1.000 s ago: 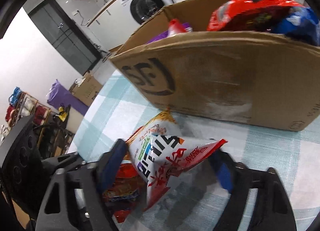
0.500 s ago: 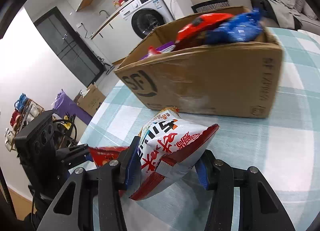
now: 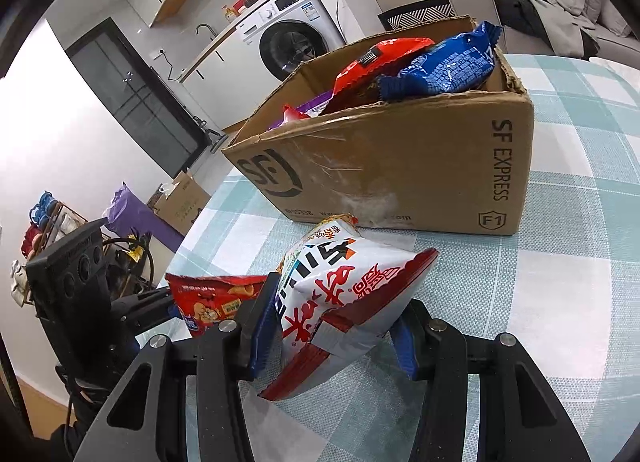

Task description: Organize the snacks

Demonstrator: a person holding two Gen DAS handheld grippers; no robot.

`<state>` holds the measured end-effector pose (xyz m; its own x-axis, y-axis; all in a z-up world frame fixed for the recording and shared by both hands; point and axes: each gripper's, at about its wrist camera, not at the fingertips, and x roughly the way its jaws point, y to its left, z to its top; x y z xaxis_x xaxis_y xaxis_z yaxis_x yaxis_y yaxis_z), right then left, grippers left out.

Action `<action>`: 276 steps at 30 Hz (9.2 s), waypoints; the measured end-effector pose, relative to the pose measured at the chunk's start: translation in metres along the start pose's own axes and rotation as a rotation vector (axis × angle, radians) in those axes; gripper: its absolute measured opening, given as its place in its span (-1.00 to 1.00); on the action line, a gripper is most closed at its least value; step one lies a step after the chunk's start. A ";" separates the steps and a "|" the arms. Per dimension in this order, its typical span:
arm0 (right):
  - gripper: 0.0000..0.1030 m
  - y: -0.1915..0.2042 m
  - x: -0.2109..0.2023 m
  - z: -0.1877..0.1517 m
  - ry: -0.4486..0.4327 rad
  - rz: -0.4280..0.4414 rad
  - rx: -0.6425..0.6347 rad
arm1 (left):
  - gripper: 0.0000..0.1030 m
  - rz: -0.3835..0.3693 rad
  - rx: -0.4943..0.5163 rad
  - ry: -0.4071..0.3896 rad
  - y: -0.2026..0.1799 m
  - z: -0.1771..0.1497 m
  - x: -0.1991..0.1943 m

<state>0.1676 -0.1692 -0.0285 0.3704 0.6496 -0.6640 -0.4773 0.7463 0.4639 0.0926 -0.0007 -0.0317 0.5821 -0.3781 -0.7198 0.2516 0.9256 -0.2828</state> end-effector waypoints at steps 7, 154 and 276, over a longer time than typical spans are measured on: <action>-0.02 0.002 -0.007 0.000 -0.016 0.003 -0.008 | -0.07 0.002 -0.026 -0.047 0.000 0.006 -0.012; 0.99 0.007 -0.088 0.013 -0.492 -0.193 -0.283 | 0.99 0.279 -0.011 -0.488 -0.015 0.064 -0.048; 1.00 0.018 -0.082 -0.036 -0.542 -0.247 -0.369 | 0.99 0.328 0.057 -0.503 -0.023 0.022 -0.033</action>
<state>0.0999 -0.2141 0.0132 0.8023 0.5198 -0.2935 -0.5318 0.8457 0.0439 0.0843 -0.0099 0.0128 0.9272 -0.0477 -0.3715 0.0305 0.9982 -0.0521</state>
